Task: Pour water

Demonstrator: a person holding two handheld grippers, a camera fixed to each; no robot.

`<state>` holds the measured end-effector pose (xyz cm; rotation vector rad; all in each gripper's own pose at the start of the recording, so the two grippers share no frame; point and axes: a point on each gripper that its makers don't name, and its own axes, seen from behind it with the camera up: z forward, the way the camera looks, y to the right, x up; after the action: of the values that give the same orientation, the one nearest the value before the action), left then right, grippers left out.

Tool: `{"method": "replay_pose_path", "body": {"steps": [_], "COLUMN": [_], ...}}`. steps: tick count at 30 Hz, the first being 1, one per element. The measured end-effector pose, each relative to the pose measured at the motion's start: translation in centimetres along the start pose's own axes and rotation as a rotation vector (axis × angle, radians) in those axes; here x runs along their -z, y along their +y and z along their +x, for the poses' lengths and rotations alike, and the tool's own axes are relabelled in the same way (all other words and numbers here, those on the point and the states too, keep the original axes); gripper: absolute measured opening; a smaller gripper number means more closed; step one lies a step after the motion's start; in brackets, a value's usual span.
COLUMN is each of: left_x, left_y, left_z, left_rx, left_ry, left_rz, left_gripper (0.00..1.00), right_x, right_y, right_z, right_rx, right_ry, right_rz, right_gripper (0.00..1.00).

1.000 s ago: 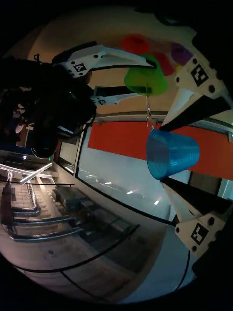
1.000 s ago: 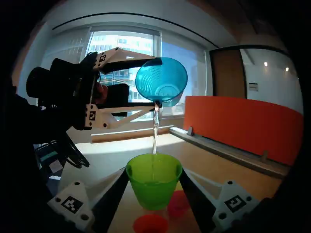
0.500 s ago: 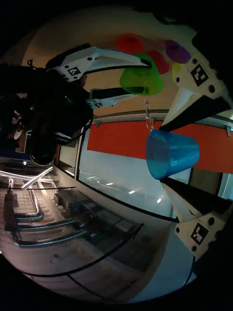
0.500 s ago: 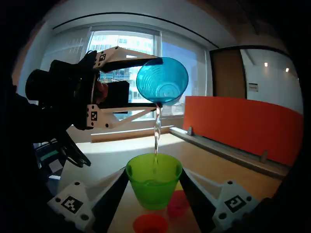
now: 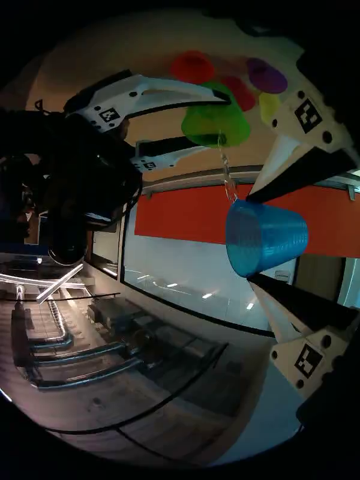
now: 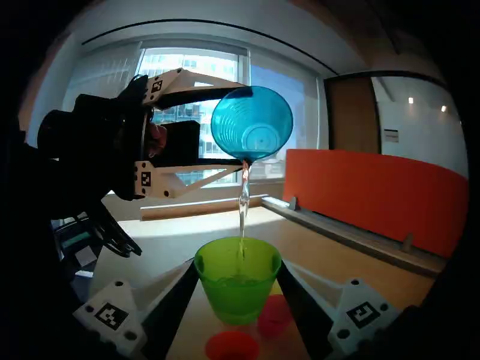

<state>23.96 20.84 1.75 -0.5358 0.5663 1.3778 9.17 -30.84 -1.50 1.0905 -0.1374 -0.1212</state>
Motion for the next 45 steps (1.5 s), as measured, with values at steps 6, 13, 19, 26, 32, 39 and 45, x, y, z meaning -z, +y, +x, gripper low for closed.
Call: {"method": "replay_pose_path", "body": {"steps": [6,13,19,26,32,39,45], "left_x": [0.1,0.1,0.2,0.4,0.7,0.8,0.7], "left_y": [-0.2,-0.3,-0.1,0.5,0.6,0.8,0.8], "left_z": [0.3,0.8,1.4,2.0,2.5,2.8,2.6], "left_rx": [-0.038,-0.092,-0.131,-0.189,-0.228,-0.259,-0.242], "left_ry": [-0.001,-0.001,0.003,0.0,0.002,0.006,0.006], "left_rz": [0.004,0.007,0.009,0.009,0.013,0.013,0.014], "left_gripper": [0.85,0.85,0.85,0.85,0.85,0.85,0.85], "right_x": [0.1,0.2,0.2,0.3,0.4,0.3,0.4], "right_y": [0.0,0.1,0.2,0.3,0.3,0.3,0.4], "right_z": [0.0,0.1,0.1,-0.1,-0.1,0.0,0.0], "right_rx": [0.003,0.003,0.006,0.004,0.003,0.002,0.002], "right_ry": [0.0,0.005,0.004,0.006,0.006,0.009,0.009], "right_rz": [0.0,-0.003,-0.004,-0.006,-0.007,-0.009,-0.011], "right_gripper": [0.9,0.9,0.9,0.9,0.9,0.9,0.9]}}
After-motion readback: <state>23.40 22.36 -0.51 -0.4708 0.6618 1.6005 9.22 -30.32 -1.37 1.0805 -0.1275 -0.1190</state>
